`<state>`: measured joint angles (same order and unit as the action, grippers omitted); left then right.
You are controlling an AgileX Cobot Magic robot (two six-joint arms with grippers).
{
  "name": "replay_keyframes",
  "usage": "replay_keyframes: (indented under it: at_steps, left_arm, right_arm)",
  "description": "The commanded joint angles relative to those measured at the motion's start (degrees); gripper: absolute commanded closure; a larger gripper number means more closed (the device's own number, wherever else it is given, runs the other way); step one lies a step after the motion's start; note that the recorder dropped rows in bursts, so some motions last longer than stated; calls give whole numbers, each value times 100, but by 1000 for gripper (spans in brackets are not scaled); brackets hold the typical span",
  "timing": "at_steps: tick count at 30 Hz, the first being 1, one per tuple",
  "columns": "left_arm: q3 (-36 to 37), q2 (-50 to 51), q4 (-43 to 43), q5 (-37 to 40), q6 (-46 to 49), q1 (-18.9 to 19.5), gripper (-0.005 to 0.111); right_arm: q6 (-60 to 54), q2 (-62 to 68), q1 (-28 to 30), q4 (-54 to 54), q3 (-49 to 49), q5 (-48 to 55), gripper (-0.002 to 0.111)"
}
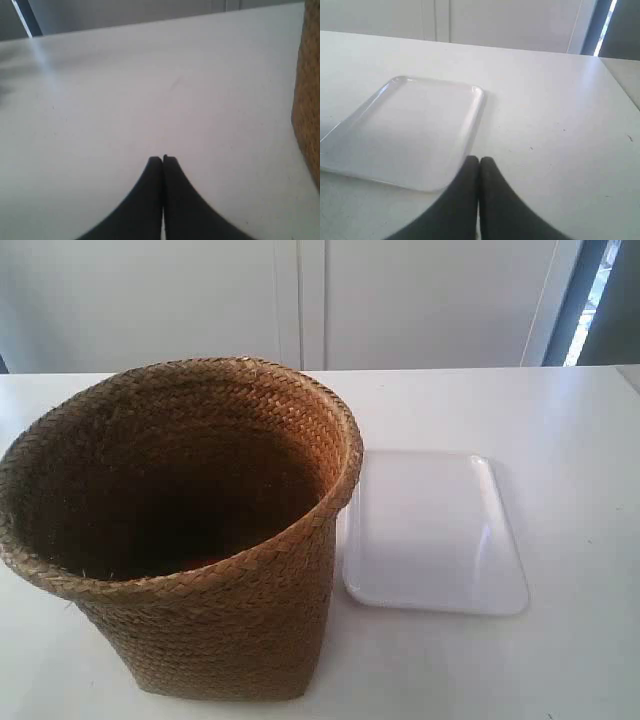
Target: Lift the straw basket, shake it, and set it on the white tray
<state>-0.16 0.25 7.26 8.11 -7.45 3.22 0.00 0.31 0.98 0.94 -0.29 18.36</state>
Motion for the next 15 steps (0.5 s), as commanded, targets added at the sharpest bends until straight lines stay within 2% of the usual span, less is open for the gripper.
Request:
replay_keyframes:
  at_steps: [1,4,11,15]
  left_arm:
    - [16,-25,48,-961,-24,9,107]
    - [16,-25,48,-1420,-24,9,107]
    - [16,-25,48,-1481,21,9,107]
    - [16,-25,48,-2057,-162,9,107]
  right_arm:
    - [38,-31,10,11,29,-42,108]
    - [38,-31,10,11,29,-42,108]
    - [38,-31,10,11,29,-42,108]
    - [0,-31,10,11,29,-54,108]
